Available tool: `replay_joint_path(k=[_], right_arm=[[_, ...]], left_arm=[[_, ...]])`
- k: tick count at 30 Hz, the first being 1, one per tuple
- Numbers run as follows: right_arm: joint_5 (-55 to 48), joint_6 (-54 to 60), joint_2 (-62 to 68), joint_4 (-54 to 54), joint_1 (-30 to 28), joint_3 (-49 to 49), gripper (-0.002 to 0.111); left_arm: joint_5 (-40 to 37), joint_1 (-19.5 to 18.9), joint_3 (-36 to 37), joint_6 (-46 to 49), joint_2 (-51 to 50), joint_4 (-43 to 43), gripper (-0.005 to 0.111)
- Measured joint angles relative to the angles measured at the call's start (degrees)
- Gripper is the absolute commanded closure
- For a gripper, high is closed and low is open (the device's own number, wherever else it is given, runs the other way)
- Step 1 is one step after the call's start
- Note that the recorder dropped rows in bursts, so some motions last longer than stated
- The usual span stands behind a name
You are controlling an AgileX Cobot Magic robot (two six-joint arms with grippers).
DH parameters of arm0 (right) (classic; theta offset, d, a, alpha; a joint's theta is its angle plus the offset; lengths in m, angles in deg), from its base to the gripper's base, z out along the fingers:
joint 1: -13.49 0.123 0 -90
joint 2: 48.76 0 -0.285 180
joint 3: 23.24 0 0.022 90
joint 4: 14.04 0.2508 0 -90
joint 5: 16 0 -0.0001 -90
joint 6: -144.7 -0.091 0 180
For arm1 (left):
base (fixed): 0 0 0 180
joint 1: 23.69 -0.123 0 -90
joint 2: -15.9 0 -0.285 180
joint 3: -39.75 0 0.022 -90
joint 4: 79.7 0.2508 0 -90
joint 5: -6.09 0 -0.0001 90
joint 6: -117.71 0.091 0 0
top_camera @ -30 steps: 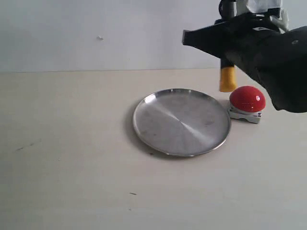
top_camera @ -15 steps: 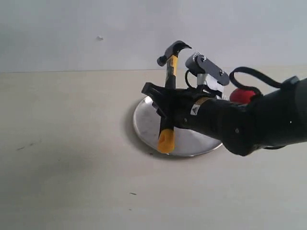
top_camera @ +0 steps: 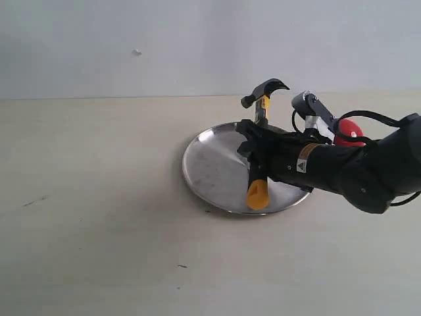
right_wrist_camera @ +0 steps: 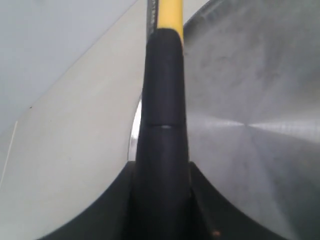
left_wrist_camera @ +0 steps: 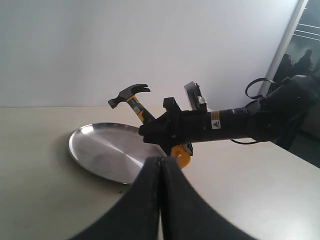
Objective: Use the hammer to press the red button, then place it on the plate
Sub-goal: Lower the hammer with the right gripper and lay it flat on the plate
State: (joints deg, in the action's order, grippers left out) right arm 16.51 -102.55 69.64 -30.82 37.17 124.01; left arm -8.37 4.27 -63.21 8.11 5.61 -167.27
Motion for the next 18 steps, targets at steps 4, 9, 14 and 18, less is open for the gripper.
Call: replay_joint_path(k=[4, 9, 14, 18], right_arm=[[0.1, -6.9, 2.5, -9.2, -1.8, 3.2, 0.108], [1.8, -10.9, 6.3, -15.5, -1.8, 8.6, 0.108], [1.3, -11.8, 9.2, -15.9, -1.8, 12.3, 0.108], [0.5, -11.9, 11.3, -15.9, -1.8, 13.5, 0.108]], left_arm=[[0.0, 0.0, 0.0, 0.0, 0.0, 0.0, 0.107], [0.0, 0.0, 0.0, 0.0, 0.0, 0.0, 0.107], [0.0, 0.0, 0.0, 0.0, 0.0, 0.0, 0.107], [0.0, 0.0, 0.0, 0.0, 0.0, 0.0, 0.107]])
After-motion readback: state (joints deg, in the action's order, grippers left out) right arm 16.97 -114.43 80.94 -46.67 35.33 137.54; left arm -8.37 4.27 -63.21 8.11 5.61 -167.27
